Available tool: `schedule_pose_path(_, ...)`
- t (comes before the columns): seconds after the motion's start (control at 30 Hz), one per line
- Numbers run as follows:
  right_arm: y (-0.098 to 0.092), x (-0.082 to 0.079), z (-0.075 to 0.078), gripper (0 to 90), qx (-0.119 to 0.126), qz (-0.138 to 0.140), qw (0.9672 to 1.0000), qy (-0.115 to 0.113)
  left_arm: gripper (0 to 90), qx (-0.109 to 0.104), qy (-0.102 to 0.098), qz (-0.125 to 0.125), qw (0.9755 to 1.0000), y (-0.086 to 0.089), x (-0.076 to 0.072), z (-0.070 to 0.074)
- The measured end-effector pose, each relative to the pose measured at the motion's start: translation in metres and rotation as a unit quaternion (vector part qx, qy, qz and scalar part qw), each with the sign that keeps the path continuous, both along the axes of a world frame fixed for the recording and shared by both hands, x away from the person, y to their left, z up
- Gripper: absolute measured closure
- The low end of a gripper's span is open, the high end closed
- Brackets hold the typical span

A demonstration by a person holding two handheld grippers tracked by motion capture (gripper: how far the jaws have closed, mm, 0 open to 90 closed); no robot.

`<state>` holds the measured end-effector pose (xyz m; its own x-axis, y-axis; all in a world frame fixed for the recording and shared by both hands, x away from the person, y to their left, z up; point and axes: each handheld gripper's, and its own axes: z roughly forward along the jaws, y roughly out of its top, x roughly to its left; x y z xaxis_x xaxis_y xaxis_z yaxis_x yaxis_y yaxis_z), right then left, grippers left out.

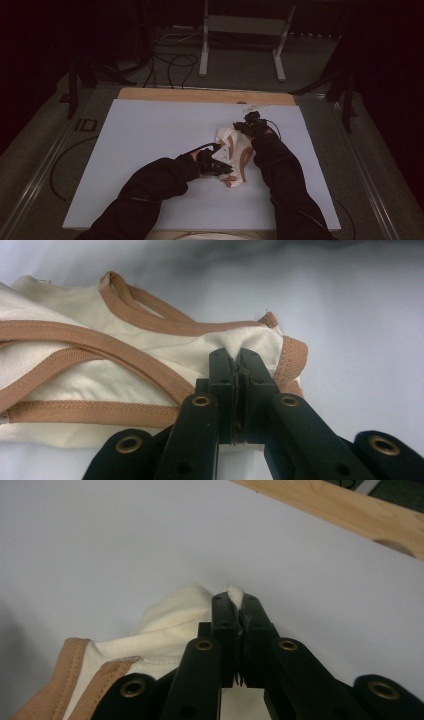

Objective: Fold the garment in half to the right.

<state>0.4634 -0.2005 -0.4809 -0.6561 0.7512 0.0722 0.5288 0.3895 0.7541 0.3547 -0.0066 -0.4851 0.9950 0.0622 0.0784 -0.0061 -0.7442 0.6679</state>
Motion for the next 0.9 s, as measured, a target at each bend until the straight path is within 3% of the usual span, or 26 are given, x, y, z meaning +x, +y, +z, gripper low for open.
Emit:
schedule_pose_path(0.17, -0.005, 0.001, -0.011, 87.7, -0.004, -0.002, 1.0000, 0.008, 88.0, 0.000, 0.016, 0.004, 0.9999, -0.006, 0.002, -0.008)
schedule_pose_path(0.33, -0.007, 0.003, -0.020, 87.6, 0.002, -0.010, 0.9998, 0.018, 87.9, -0.002, 0.019, 0.007, 0.9998, -0.010, 0.002, -0.011)
schedule_pose_path(0.63, -0.009, 0.006, -0.038, 86.7, -0.011, -0.021, 0.9991, 0.036, 87.3, 0.005, 0.029, 0.017, 0.9994, -0.021, 0.002, -0.020)
schedule_pose_path(0.8, -0.008, 0.006, -0.040, 85.4, -0.011, -0.023, 0.9990, 0.036, 85.4, 0.001, 0.032, 0.016, 0.9994, -0.021, 0.002, -0.022)
schedule_pose_path(0.9, -0.008, 0.007, -0.037, 79.3, -0.018, -0.025, 0.9989, 0.036, 78.7, -0.010, 0.039, 0.016, 0.9991, -0.019, 0.002, -0.019)
